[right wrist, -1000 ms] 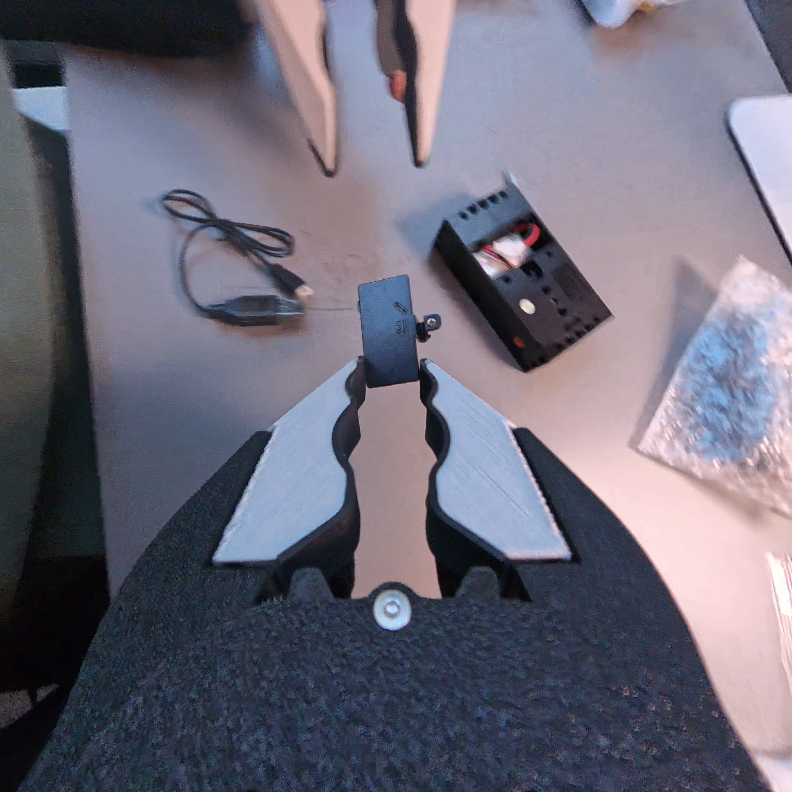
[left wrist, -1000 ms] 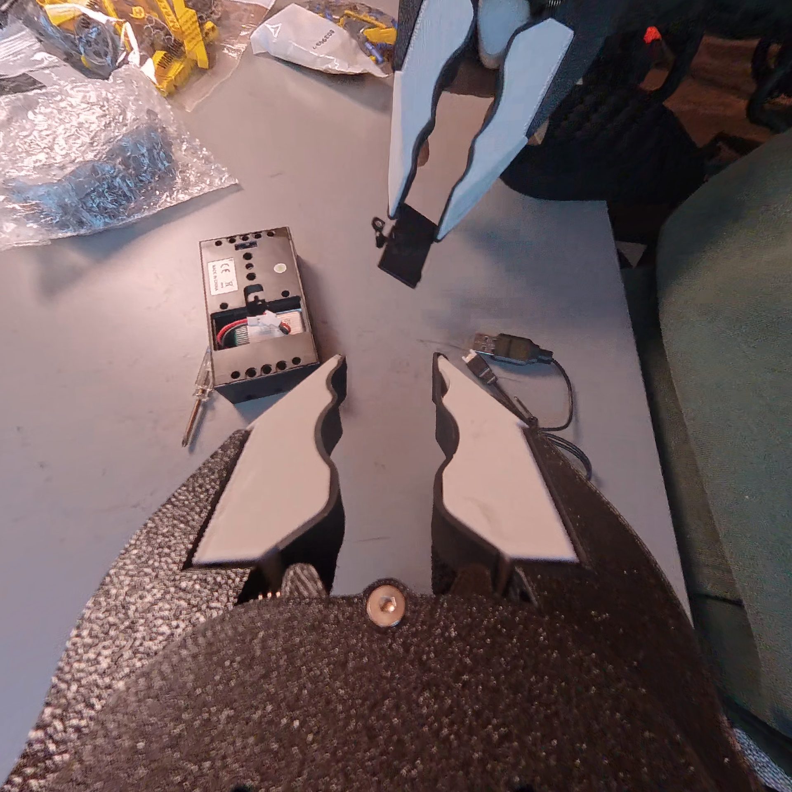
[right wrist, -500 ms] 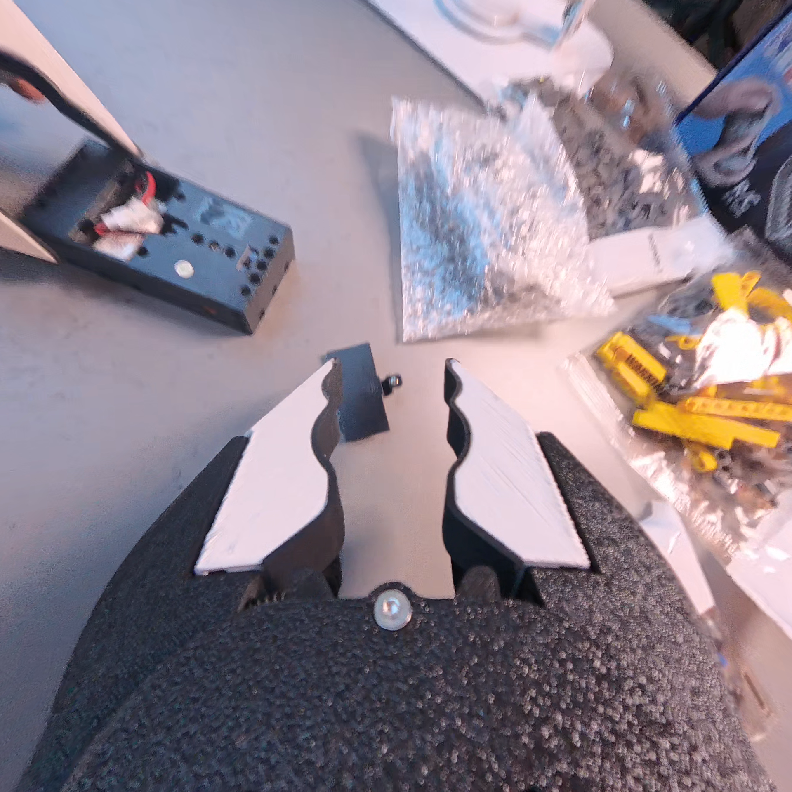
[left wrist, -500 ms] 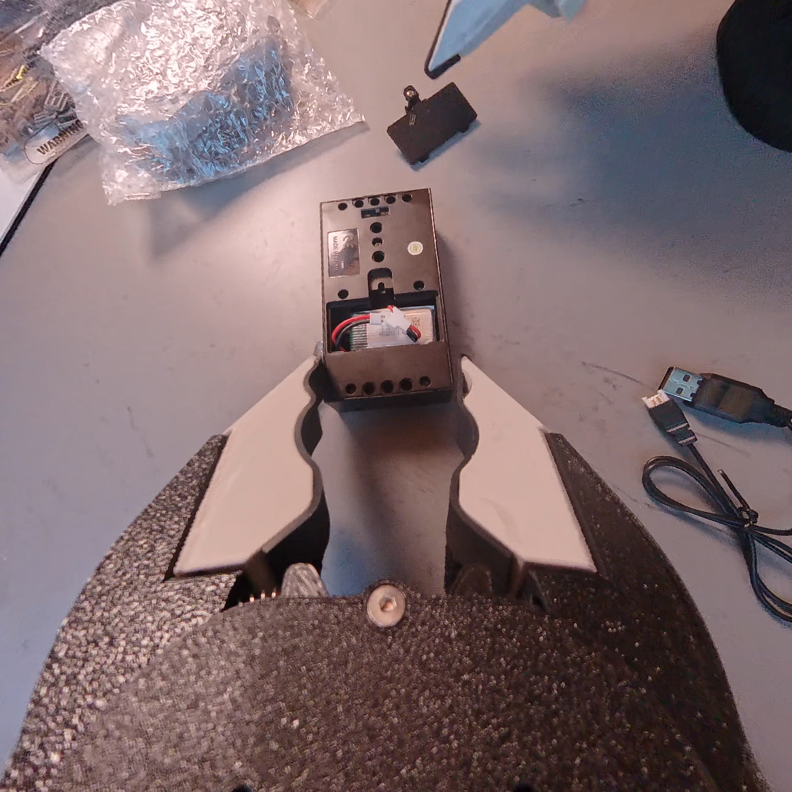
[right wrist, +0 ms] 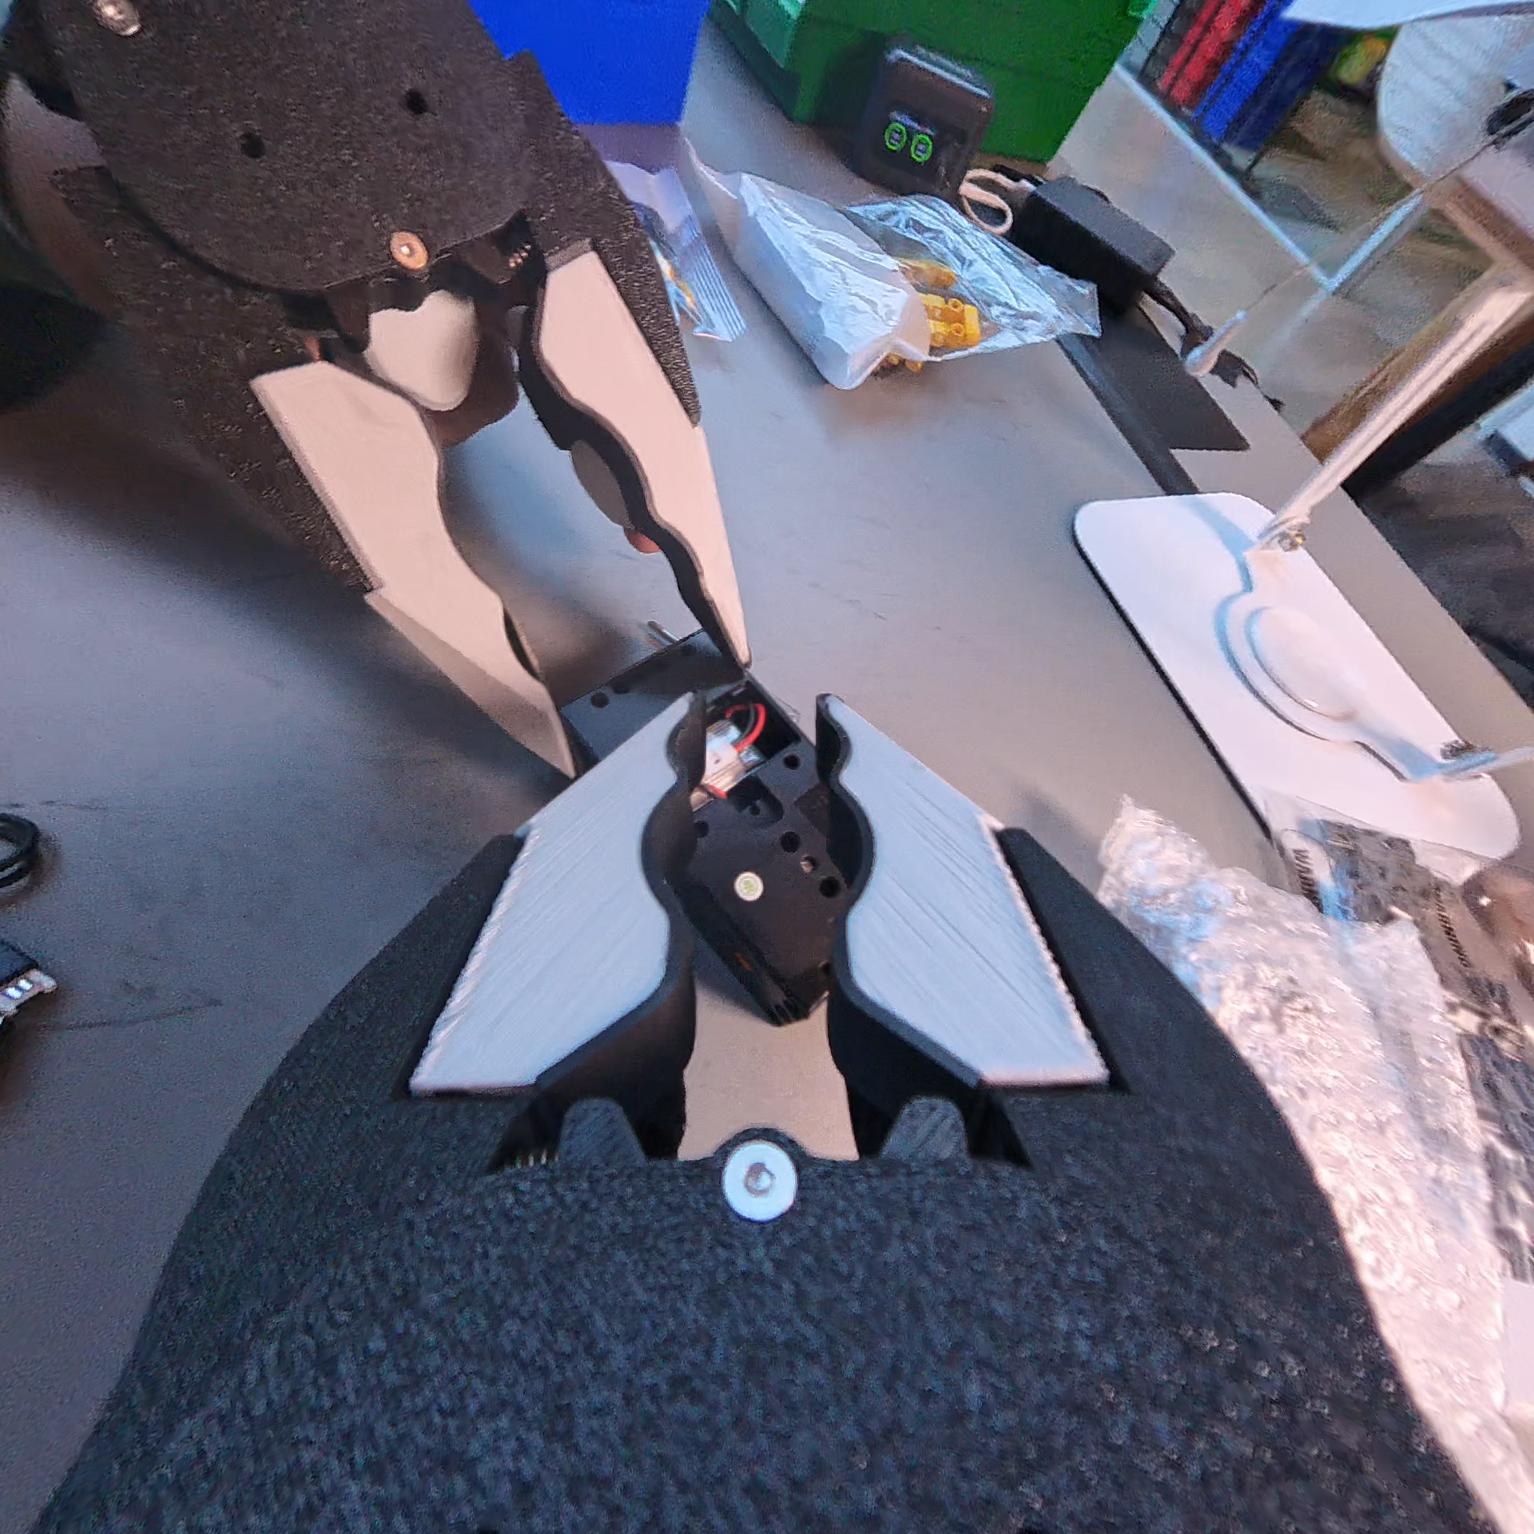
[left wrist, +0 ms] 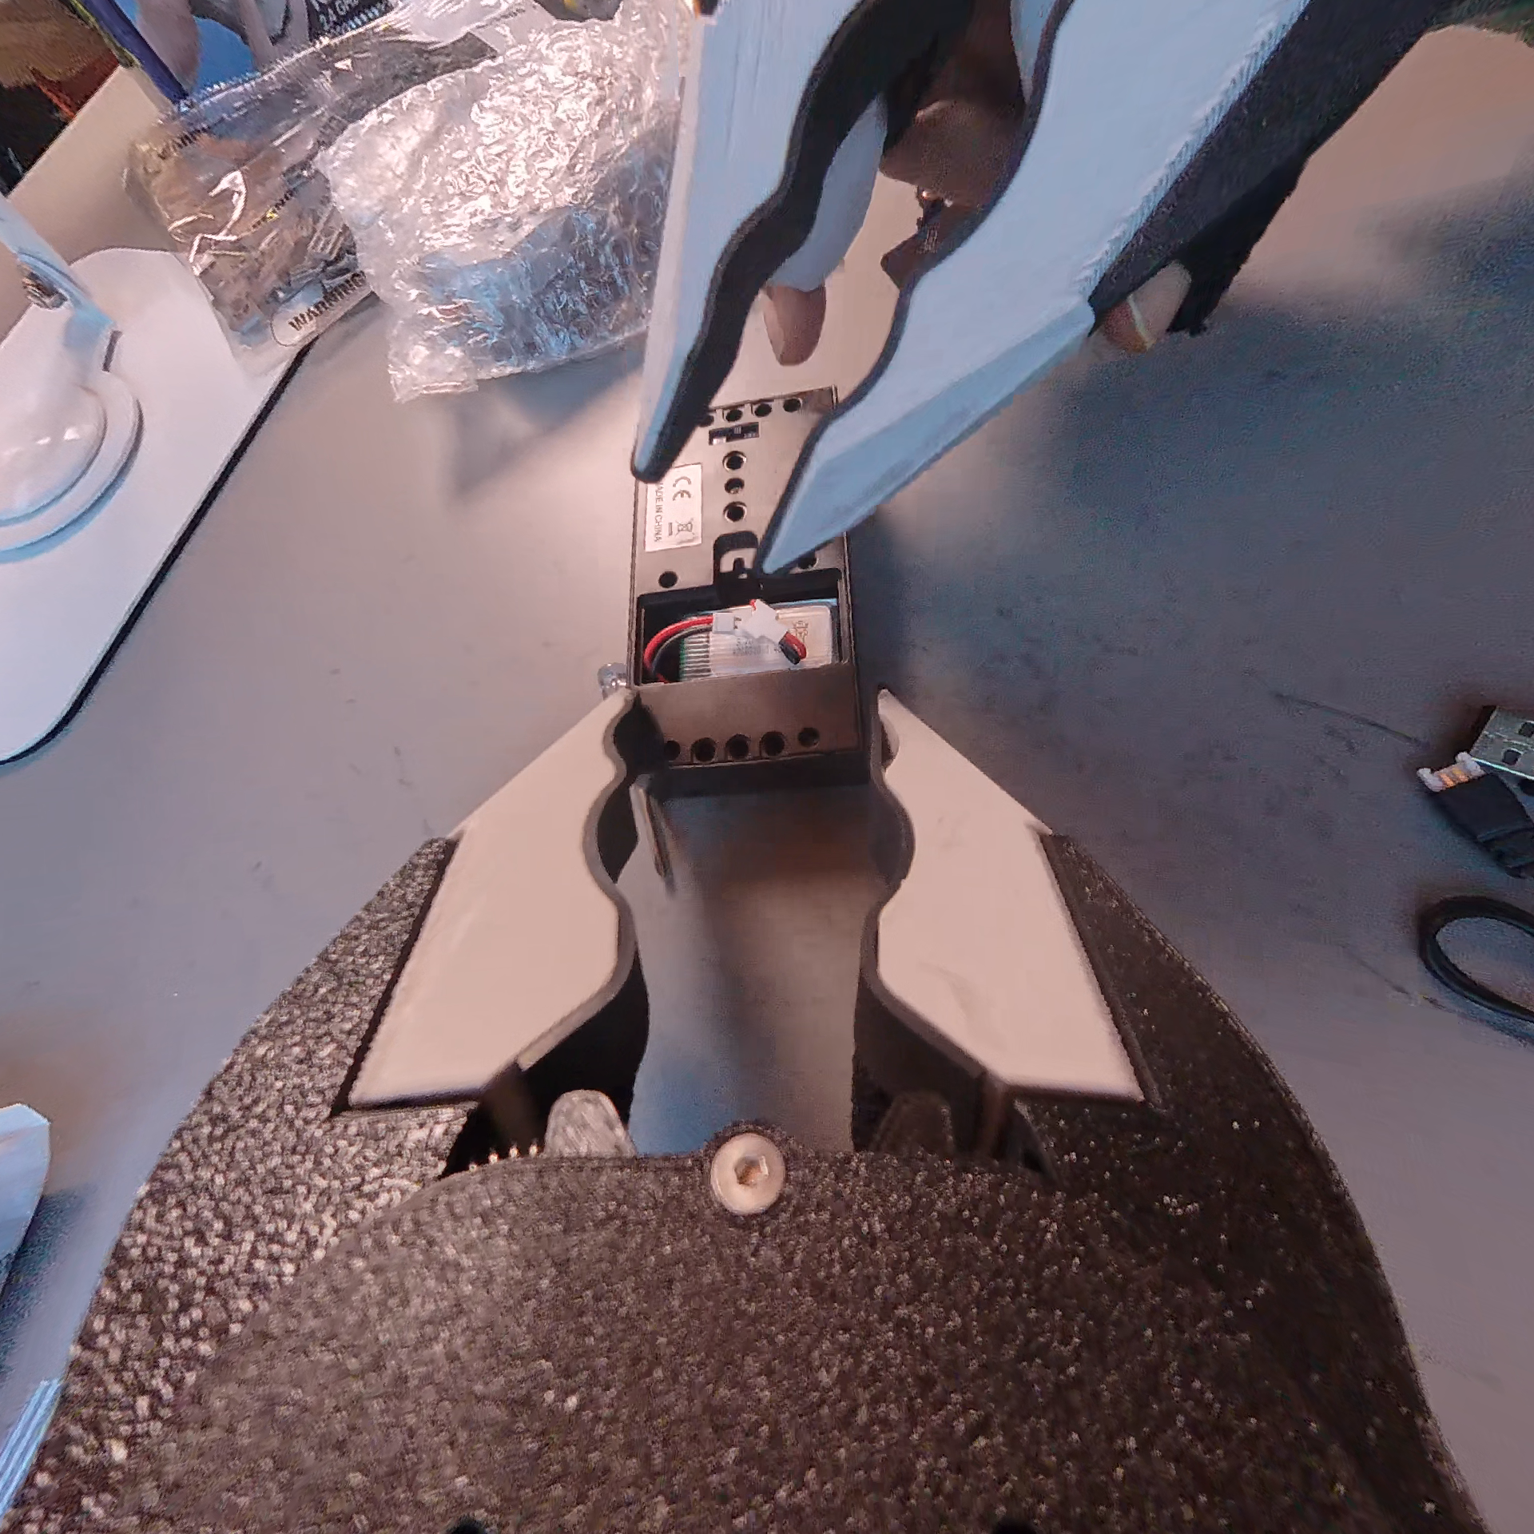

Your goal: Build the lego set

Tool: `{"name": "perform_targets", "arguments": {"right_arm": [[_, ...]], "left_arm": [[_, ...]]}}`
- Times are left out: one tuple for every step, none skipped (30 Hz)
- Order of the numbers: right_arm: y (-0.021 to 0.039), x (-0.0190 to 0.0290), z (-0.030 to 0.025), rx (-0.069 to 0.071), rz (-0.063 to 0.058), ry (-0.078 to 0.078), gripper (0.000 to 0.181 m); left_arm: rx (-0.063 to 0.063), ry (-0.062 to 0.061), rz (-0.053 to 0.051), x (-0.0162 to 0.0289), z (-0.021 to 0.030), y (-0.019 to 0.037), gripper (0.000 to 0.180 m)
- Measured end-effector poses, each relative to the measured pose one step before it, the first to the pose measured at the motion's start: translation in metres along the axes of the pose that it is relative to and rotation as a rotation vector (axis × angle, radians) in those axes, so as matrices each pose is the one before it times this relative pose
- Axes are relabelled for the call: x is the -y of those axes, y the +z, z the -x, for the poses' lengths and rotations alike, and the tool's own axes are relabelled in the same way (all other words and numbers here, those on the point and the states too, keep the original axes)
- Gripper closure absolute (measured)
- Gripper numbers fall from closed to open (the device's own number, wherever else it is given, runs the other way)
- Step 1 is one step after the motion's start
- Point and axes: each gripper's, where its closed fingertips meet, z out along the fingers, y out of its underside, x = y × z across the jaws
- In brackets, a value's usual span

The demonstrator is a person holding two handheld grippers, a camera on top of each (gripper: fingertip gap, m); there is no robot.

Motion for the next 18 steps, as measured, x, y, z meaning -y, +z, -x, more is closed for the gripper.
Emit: {"name": "perform_targets", "arguments": {"right_arm": [[-0.00053,-0.00253,0.00352,0.0102,-0.0094,-0.0083,0.157],[-0.00046,-0.00363,0.00339,0.0128,0.0047,-0.0003,0.157],[-0.00048,-0.00320,0.00205,0.0042,0.0040,0.0010,0.156],[-0.00044,-0.00344,0.00134,-0.0008,0.0076,-0.0036,0.156],[-0.00013,-0.00440,0.00229,0.0060,0.0165,-0.0122,0.156],[0.00013,-0.00396,0.00091,-0.0016,0.0170,-0.0189,0.156],[0.00066,-0.00378,0.00043,-0.0030,0.0199,-0.0200,0.156],[0.00081,-0.00227,0.00053,-0.0005,0.0133,-0.0148,0.157],[0.00012,0.00061,0.00101,0.0045,-0.0023,-0.0006,0.160],[0.00029,-0.00030,0.00154,0.0111,0.0040,0.0049,0.163],[0.00015,-0.00032,0.00138,0.0087,0.0016,0.0035,0.165],[0.00006,-0.00004,0.00110,0.0071,-0.0018,0.0012,0.168],[0.00003,-0.00013,0.00095,0.0057,-0.0014,0.0031,0.170],[0.00009,-0.00012,0.00043,0.0033,-0.0008,0.0045,0.170],[-0.00010,-0.00017,0.00032,0.0035,0.0001,0.0058,0.171],[-0.00003,-0.00012,0.00031,0.0033,0.0004,0.0052,0.172],[-0.00004,-0.00015,0.00018,0.0033,0.0004,0.0047,0.172],[-0.00002,-0.00005,0.00038,0.0040,0.0002,0.0035,0.173]], "left_arm": [[-0.0033,-0.0005,-0.0013,0.00002,-0.00024,-0.00020,0.127],[-0.0059,-0.0054,-0.0021,0.00015,0.00017,-0.00028,0.127],[-0.0059,-0.0048,-0.0025,0.00007,0.00044,-0.00038,0.128],[-0.0050,0.0016,-0.0027,-0.00010,0.00031,-0.00050,0.130],[-0.0047,0.0108,-0.0028,-0.00025,-0.00015,-0.00069,0.132],[-0.0044,0.0184,-0.0033,-0.00047,-0.00051,-0.00080,0.136],[-0.0001,0.0188,-0.0026,-0.00059,-0.00005,-0.00080,0.138],[0.0033,0.0132,-0.0001,-0.00081,0.00032,-0.00059,0.138],[0.0018,0.0085,0.0004,-0.00055,0.00012,-0.00041,0.138],[-0.0001,0.0059,-0.0006,-0.00023,-0.00011,-0.00020,0.138],[-0.0015,0.0040,-0.0012,-0.00014,-0.00017,-0.00040,0.139],[-0.0027,0.0023,-0.0017,-0.00003,-0.00016,-0.00038,0.139],[-0.0038,0.0002,-0.0025,-0.00009,-0.00003,-0.00053,0.139],[-0.0047,-0.0029,-0.0063,0.00044,0.00025,-0.00088,0.139],[-0.0063,-0.0077,-0.0131,0.00146,0.00028,-0.00132,0.139],[-0.0080,-0.0122,-0.0196,0.00229,0.00045,-0.00201,0.139],[-0.0076,-0.0166,-0.0263,0.00301,0.00109,-0.00261,0.139],[-0.0057,-0.0235,-0.0336,0.00411,0.00200,-0.00307,0.139]]}}
